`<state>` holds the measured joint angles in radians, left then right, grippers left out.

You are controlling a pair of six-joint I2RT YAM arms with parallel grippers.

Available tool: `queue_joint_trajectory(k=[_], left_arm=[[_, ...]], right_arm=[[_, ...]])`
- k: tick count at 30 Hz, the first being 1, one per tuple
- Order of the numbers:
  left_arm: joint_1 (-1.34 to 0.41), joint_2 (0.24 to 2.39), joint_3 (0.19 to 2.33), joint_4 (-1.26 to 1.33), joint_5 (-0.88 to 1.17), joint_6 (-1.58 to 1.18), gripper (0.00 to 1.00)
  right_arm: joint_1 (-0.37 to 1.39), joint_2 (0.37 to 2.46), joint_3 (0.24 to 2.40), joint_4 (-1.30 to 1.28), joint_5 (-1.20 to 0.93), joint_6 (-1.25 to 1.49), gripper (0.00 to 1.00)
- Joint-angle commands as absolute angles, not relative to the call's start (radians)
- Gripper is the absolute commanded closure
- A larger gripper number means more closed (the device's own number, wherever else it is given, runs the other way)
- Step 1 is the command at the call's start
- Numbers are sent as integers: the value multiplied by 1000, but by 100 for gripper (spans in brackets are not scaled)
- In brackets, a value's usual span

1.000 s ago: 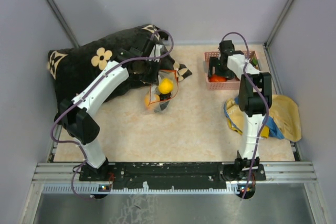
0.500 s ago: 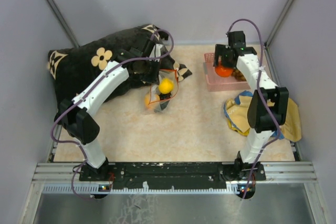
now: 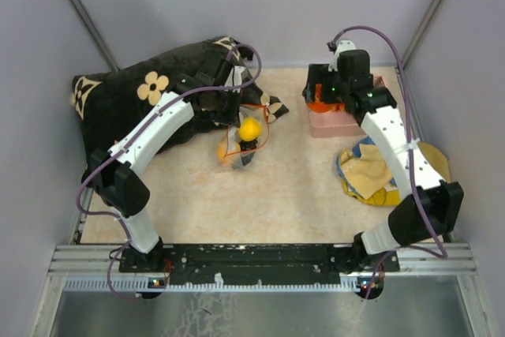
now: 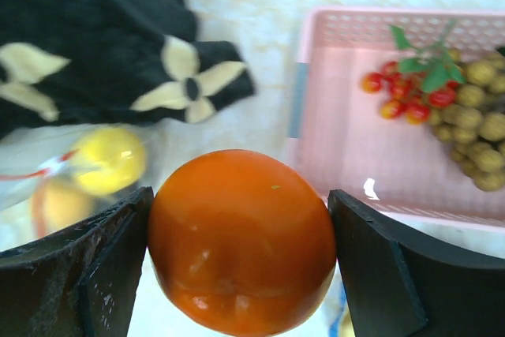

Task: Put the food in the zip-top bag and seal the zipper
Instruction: Pick up the fake fruit from the bin, then place the fake fruit in the zipper food storage bag.

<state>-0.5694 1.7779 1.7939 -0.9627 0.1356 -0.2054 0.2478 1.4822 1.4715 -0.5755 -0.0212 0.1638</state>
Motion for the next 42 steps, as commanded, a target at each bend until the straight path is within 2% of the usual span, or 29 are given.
queue_joint_trajectory(k=[1,6,14,21,29,33,42], left_arm=[[-565,1762,1813,-945,148,-200,100],[-565,1772,1829,-955,149,-192,100],[-565,1787,1866,-972,155,-185,100],[-565,1792,1871,-977,165,-186,100],[-565,1787,1863,-973,175,-190,100],[-565,1790,1860,-968,186,-193,100],[-565,1790,1858,-968,183,-190,100]], right_arm=[[331,1355,1427,-457,-99,203,39],[430,1282,1366,-345,-171,230,39],[614,1211,1174,-3,-222,242,39],[677,1246,1050,210,-253,238,39],[686,1335,1003,249,-253,250,36],[690,1363,990,260,-224,259,20],[690,1392,981,236,-144,250,19]])
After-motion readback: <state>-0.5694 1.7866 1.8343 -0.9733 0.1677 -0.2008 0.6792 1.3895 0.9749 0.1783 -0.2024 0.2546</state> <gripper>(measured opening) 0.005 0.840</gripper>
